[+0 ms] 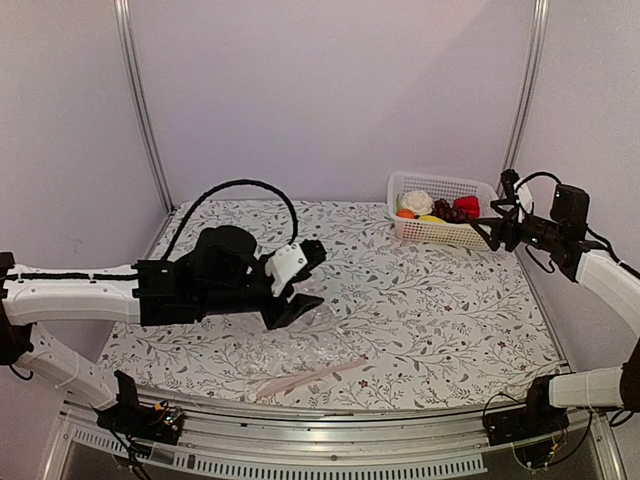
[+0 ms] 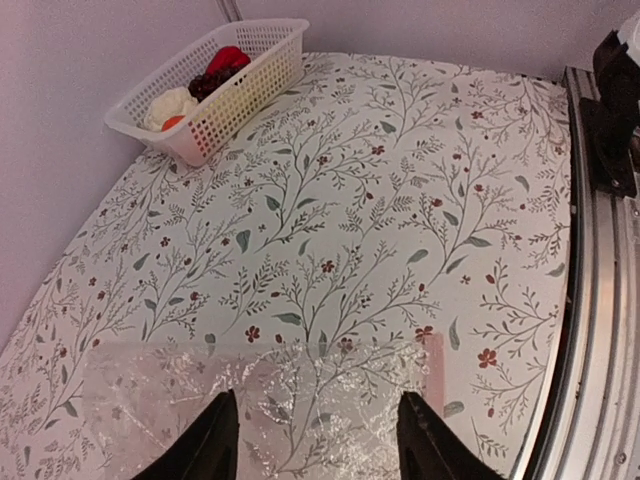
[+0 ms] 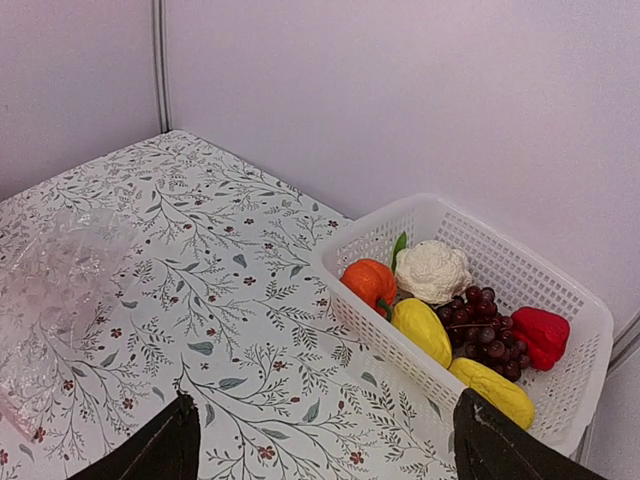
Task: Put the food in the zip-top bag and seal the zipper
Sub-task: Pick up the zipper food storage bag at the corner of the board.
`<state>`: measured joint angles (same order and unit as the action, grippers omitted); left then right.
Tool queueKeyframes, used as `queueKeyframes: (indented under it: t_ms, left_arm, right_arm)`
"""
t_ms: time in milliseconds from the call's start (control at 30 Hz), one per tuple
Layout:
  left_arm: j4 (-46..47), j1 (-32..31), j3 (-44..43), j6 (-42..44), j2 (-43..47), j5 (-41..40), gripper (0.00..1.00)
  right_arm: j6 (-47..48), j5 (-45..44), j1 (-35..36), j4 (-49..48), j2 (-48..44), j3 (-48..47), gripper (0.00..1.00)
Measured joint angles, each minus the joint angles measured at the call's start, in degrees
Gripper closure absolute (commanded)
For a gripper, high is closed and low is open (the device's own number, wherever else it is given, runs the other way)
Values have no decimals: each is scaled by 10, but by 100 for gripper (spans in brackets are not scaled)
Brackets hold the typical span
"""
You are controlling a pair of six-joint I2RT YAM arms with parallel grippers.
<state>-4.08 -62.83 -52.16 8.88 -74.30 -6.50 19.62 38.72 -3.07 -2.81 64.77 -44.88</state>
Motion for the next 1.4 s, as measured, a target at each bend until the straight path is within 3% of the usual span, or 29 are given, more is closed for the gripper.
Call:
queueKeyframes:
  t_ms: [233,500,833,1133,1400]
  left_arm:
    - [-120,-96,-4,-63,-59,-73,39]
    - [-227,-179,-53,-146,-180,-148,55]
    - [-308,-191,-90,-211,-298,-201,68]
    - [-325,-191,-97,-228,-312,-241,96]
    - [-323,-179,-103,-224,-315,-262,100]
  right_arm:
    - [14,26,0,16,0,0,16]
    - [23,37,0,28,0,0,17]
    - [28,41,0,41,0,0,17]
    - [30,48,0,50,0,0,17]
    - [31,50,0,51,0,0,17]
